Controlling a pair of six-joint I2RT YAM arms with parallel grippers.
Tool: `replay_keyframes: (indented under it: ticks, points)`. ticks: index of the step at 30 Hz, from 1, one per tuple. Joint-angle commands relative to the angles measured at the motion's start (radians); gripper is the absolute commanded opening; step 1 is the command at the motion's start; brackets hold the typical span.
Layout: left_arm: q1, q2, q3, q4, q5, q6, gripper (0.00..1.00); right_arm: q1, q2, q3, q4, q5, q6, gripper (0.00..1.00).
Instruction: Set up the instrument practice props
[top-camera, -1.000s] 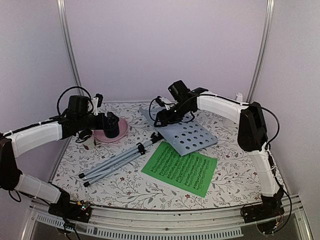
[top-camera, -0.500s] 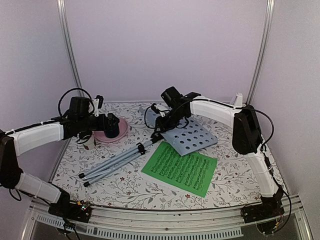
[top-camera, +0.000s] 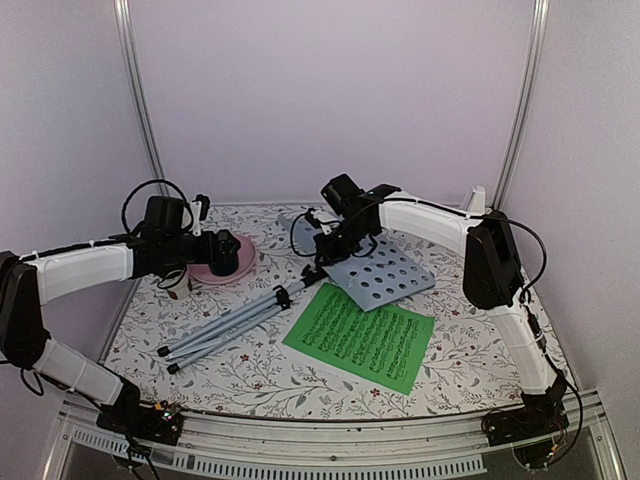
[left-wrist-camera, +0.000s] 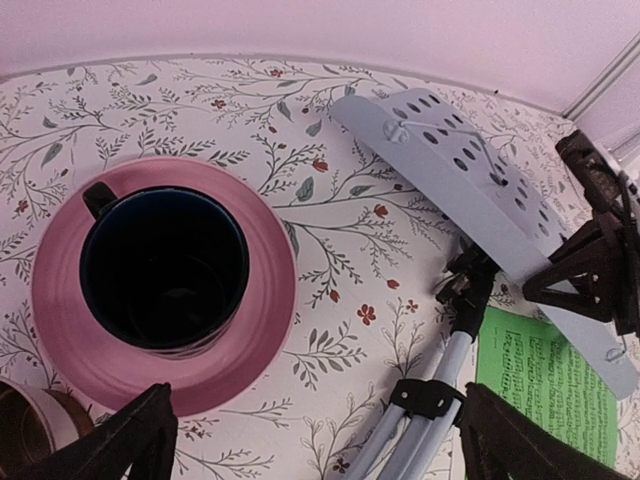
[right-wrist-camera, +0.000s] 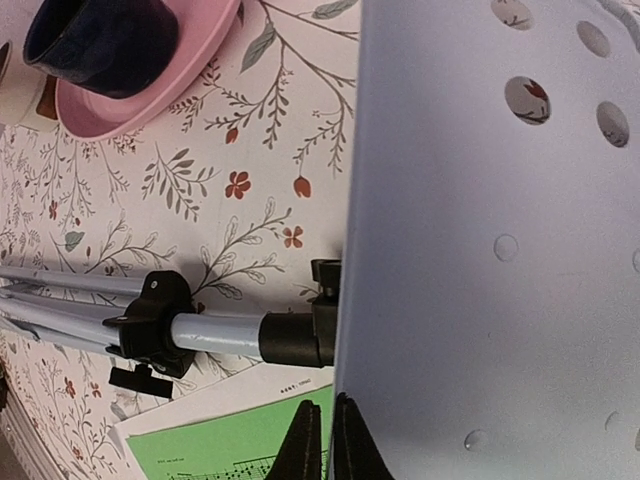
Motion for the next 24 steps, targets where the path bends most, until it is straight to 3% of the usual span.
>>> replay_keyframes:
  ticks: [1,10,14,24]
  points:
    - [-0.010,0.011,-0.008,0.032,-0.011,-0.009,0.99,0.002,0.005,0.032,-0.014,0.037,-0.004,0.00]
    - [-0.011,-0.008,-0.013,0.041,0.013,-0.027,0.99,0.002,-0.074,0.064,0.030,0.135,-0.013,0.00]
    - [-0.010,-0.036,-0.016,0.048,0.026,-0.035,0.99,0.005,-0.180,0.067,0.079,0.168,-0.025,0.00]
    - [-0.010,-0.168,-0.041,0.087,0.064,-0.044,0.99,0.057,-0.358,0.065,0.206,0.346,-0.189,0.00]
